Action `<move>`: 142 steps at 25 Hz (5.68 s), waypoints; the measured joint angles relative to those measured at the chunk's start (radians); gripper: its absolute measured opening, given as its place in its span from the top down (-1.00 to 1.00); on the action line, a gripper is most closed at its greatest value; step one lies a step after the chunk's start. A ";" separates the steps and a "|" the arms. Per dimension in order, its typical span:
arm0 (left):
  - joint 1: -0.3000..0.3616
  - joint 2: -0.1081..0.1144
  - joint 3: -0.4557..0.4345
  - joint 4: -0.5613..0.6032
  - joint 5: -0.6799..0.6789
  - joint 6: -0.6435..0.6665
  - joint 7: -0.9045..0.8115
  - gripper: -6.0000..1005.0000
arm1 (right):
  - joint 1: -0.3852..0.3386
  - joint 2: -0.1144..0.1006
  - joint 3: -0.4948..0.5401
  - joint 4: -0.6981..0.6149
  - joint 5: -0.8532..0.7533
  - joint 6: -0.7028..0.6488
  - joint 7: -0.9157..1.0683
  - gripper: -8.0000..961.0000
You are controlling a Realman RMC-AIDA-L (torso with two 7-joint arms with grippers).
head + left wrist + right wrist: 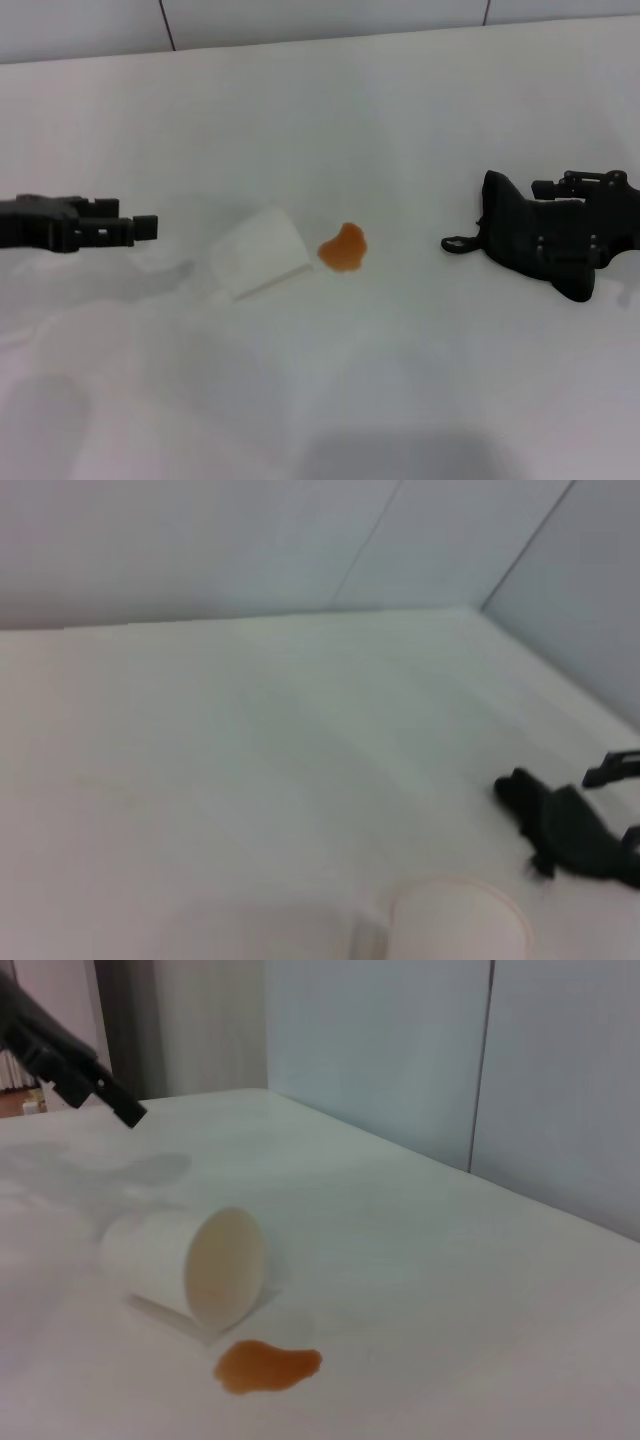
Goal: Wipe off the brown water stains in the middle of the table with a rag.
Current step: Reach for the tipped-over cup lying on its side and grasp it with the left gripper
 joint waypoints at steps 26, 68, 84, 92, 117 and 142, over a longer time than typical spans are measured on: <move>-0.337 -0.006 0.002 0.098 0.360 -0.221 0.117 -0.72 | 0.009 0.002 0.000 -0.004 0.003 0.006 0.003 -0.48; -0.348 -0.010 0.001 0.386 0.511 -0.401 0.074 -0.72 | 0.003 0.002 0.002 -0.003 0.007 0.009 0.000 -0.48; -0.339 -0.011 -0.001 0.427 0.530 -0.426 0.053 -0.72 | -0.002 0.002 0.002 0.000 0.005 0.001 0.000 -0.48; -0.330 -0.012 -0.001 0.430 0.531 -0.433 0.050 -0.72 | -0.001 0.002 0.002 -0.001 0.003 0.000 0.000 -0.48; -0.321 -0.013 -0.001 0.478 0.531 -0.489 0.039 -0.72 | -0.014 0.003 0.002 -0.002 0.000 0.000 0.000 -0.48; -0.324 -0.011 -0.001 0.481 0.535 -0.515 0.022 -0.41 | -0.012 0.002 0.001 -0.004 0.001 -0.001 0.001 -0.48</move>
